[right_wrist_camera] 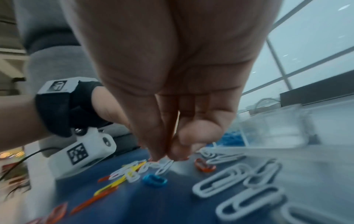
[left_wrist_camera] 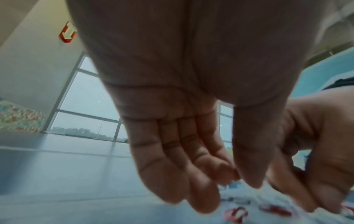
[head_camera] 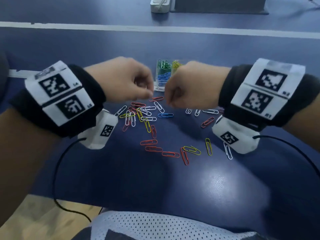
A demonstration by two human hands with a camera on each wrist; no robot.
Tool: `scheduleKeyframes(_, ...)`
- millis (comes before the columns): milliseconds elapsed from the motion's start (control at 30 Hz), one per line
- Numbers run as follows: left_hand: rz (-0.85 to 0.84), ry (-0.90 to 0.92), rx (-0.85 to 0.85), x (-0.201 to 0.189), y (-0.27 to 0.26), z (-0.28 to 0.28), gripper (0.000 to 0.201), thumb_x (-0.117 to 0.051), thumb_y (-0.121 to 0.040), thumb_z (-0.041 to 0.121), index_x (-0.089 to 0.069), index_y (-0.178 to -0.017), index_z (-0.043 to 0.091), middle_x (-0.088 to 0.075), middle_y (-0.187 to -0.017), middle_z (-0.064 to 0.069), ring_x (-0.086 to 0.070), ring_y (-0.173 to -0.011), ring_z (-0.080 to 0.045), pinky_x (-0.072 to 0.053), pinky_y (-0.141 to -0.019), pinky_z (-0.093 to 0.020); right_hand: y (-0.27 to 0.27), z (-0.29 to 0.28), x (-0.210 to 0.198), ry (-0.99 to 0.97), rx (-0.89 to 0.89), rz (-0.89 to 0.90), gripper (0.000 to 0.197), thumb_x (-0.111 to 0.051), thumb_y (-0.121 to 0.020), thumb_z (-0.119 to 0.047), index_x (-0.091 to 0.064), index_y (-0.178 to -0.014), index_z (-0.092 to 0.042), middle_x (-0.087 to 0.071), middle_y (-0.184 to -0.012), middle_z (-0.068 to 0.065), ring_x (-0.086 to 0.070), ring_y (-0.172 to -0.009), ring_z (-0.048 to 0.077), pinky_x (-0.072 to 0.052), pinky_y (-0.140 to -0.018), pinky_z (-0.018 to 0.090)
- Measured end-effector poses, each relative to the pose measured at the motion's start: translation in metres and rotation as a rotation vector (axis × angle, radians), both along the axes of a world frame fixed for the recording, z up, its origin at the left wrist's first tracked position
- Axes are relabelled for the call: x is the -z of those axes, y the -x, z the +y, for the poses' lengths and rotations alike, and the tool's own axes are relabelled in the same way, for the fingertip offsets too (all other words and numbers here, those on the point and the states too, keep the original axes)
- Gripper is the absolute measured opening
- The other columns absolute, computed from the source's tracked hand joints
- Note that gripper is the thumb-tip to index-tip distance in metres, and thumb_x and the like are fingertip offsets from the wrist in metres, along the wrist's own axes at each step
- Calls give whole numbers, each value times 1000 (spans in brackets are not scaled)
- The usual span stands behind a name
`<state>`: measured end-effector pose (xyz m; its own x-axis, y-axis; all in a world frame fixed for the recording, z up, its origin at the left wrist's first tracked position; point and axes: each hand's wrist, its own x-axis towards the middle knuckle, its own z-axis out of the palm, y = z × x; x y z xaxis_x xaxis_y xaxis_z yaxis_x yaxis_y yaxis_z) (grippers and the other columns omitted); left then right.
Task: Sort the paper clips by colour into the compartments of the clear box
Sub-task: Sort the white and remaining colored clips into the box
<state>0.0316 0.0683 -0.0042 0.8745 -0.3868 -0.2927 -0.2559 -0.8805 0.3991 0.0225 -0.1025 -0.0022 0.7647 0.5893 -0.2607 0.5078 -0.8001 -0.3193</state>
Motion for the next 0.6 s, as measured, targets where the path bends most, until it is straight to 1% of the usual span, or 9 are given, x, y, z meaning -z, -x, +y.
scheduleKeyframes(133, 16, -164, -6, 9, 11, 19, 5, -71, -75, 28, -67, -79, 28, -62, -63, 12, -57, -65, 0, -43, -66, -23, 14, 20, 7, 85, -196, -40, 24, -52, -83, -23, -72, -95, -19, -71, -89, 2, -51, -74, 19, -42, -75, 24)
scheduleKeyframes(200, -7, -180, -12, 12, 11, 24, 10, -72, -74, 25, -69, -83, 28, -61, -62, 13, -55, -64, 2, -42, -69, -24, 18, 32, 9, 123, -242, -64, 24, -53, -86, -32, -70, -91, -16, -64, -78, 5, -45, -73, 22, -41, -71, 27)
scheduleKeyframes(233, -22, -182, -13, 12, 11, 26, 10, -72, -74, 26, -70, -84, 28, -60, -61, 14, -54, -64, 3, -42, -68, -23, 20, 37, 9, 139, -242, -68, 27, -53, -87, -37, -67, -84, -14, -54, -69, 4, -42, -73, 23, -38, -67, 28)
scheduleKeyframes(300, -50, -194, -15, 12, 13, 25, 6, -71, -75, 30, -70, -79, 27, -58, -60, 14, -52, -63, 4, -42, -67, -24, 23, 45, 10, 162, -220, -79, 39, -53, -87, -45, -47, -62, -16, -34, -58, 1, -38, -73, 24, -30, -58, 27)
scheduleKeyframes(367, -59, -217, -25, 12, 15, 24, 12, -70, -74, 37, -66, -72, 26, -60, -60, 12, -52, -63, 2, -45, -67, -26, 24, 50, 10, 190, -197, -89, 48, -55, -85, -47, -29, -55, -20, -28, -56, -3, -37, -73, 23, -23, -50, 26)
scheduleKeyframes(400, -52, -229, -33, 12, 17, 24, 17, -71, -72, 40, -66, -70, 25, -61, -61, 10, -54, -64, -1, -48, -68, -28, 24, 51, 10, 189, -185, -88, 47, -56, -84, -46, -29, -55, -20, -28, -56, -3, -37, -74, 24, -25, -52, 25)
scheduleKeyframes(500, -35, -262, -48, 12, 18, 27, 21, -75, -66, 45, -69, -74, 26, -64, -66, 8, -57, -69, -9, -52, -70, -32, 19, 50, 13, 193, -162, -96, 27, -56, -84, -38, -56, -70, -15, -31, -56, -1, -41, -74, 27, -35, -63, 28)
scheduleKeyframes(533, -30, -260, -53, 12, 19, 28, 21, -76, -66, 44, -69, -75, 27, -64, -67, 8, -57, -71, -10, -52, -71, -32, 17, 49, 13, 202, -164, -96, 26, -55, -83, -36, -59, -73, -12, -32, -56, 0, -42, -73, 28, -36, -63, 28)
scheduleKeyframes(600, -30, -237, -47, 12, 22, 29, 15, -73, -70, 39, -70, -78, 27, -65, -67, 10, -57, -71, -8, -52, -72, -31, 15, 48, 13, 214, -167, -111, 32, -54, -82, -31, -46, -58, -11, -33, -55, 2, -42, -67, 29, -36, -56, 26)
